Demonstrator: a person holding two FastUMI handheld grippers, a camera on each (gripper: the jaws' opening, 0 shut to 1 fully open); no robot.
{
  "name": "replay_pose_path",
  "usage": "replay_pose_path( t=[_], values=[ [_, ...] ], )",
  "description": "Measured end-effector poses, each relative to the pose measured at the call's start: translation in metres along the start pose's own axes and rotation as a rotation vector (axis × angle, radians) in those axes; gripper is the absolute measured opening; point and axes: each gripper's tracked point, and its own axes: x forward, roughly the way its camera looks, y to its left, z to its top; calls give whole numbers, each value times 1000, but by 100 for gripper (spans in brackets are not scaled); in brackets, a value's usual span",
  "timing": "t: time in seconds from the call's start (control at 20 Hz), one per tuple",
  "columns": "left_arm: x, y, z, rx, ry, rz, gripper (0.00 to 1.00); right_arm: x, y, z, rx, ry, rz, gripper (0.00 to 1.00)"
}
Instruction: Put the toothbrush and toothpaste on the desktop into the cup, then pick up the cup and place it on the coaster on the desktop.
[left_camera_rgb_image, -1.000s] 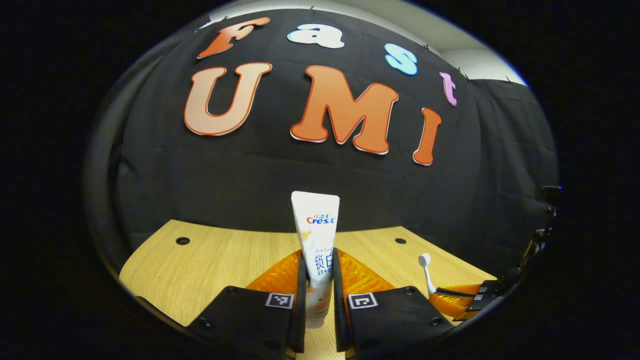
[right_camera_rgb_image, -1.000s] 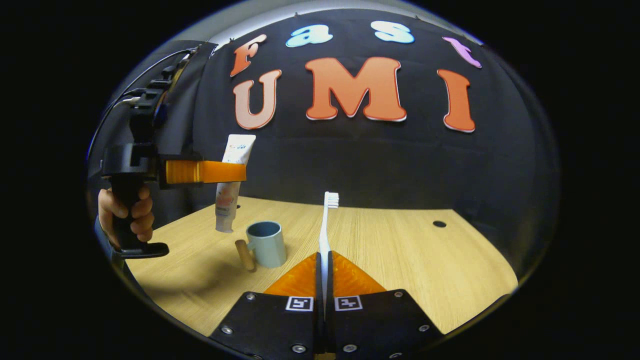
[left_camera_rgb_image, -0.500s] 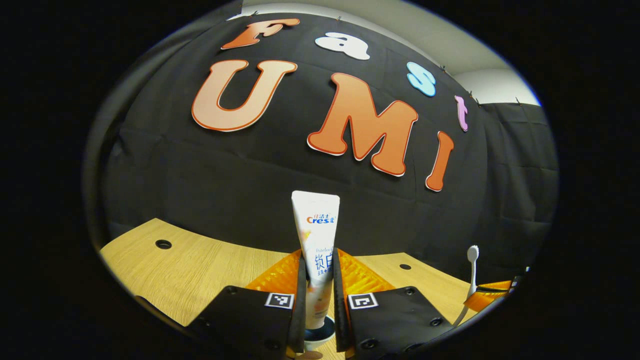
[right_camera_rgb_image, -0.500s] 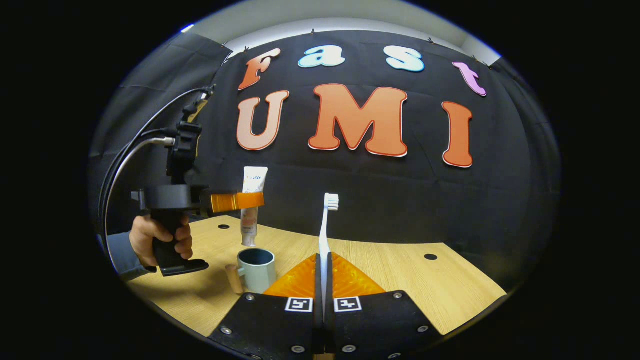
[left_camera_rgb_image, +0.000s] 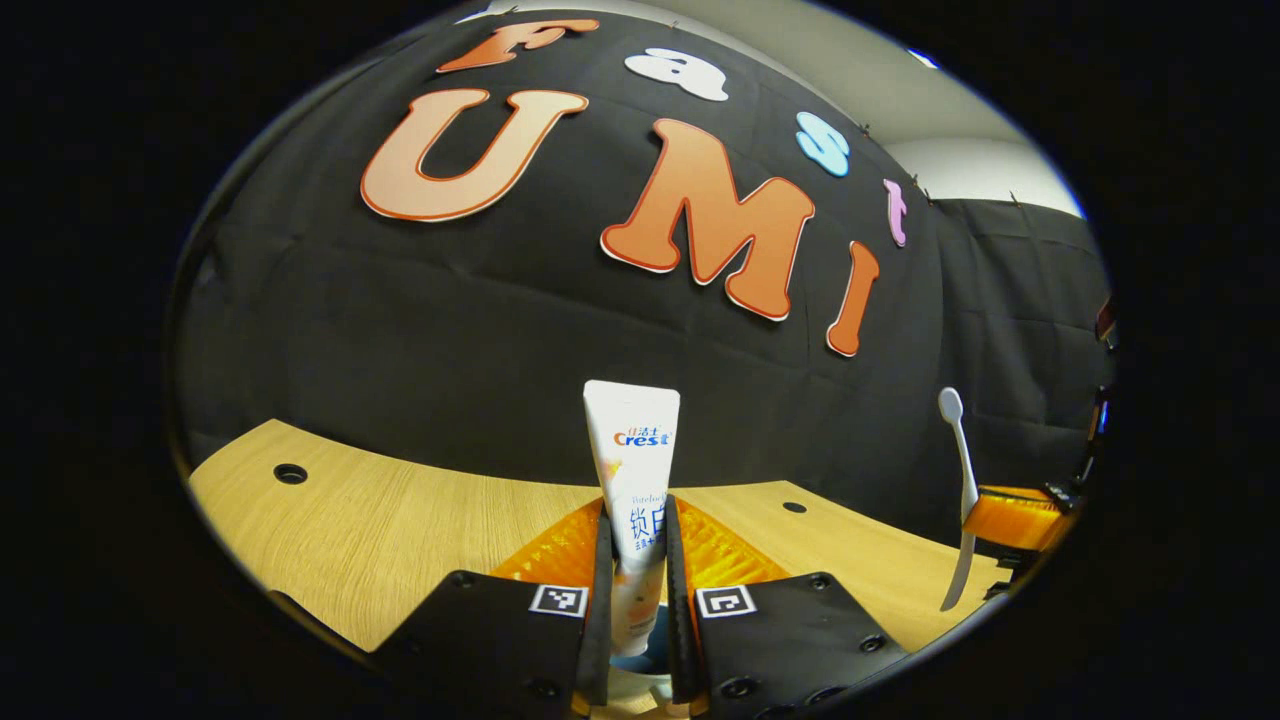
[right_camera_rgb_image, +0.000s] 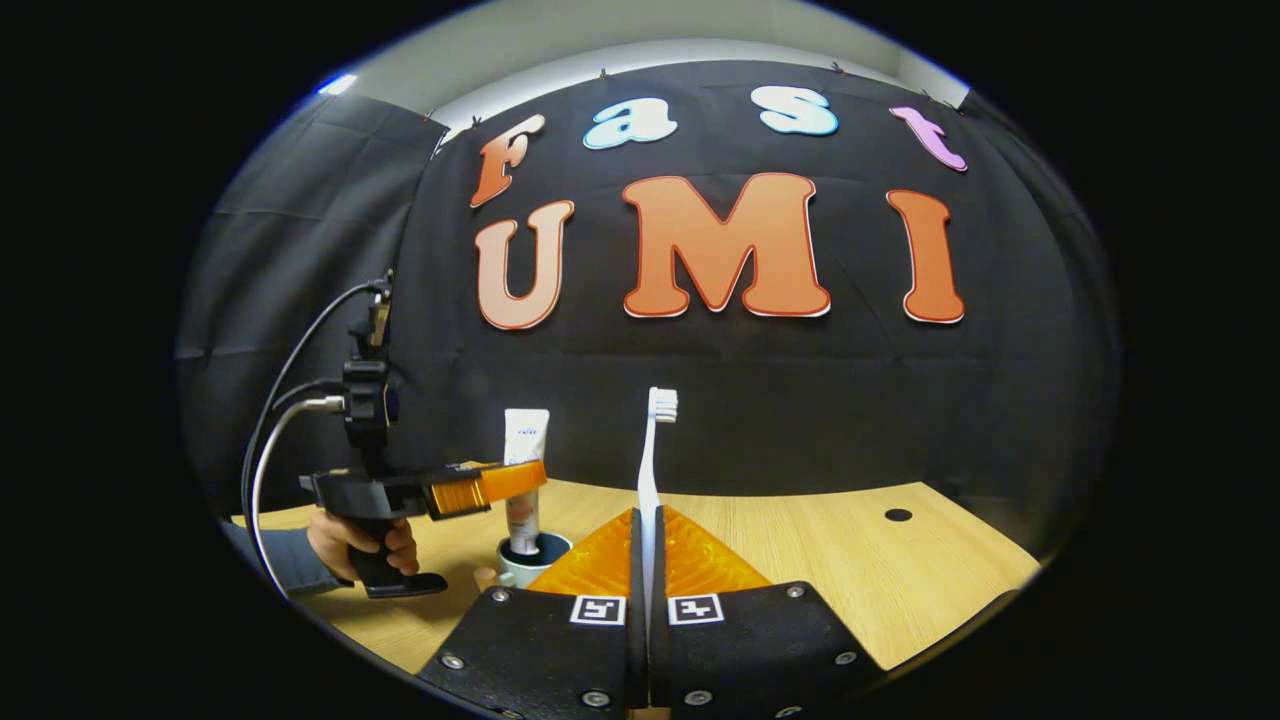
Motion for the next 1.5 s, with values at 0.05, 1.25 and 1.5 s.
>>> replay_pose_path(
  t=[0.05,1.25,1.5],
  values=[
    [-2,2,-5,0,0,-5,25,4,4,5,10,-9,8,1],
    [-51,-6,15,121,-49,-27,88,57,28,30,256,-113,105,1],
    [-98,21,53,130,-153,68,88,70,47,39,260,-213,149,1]
  ],
)
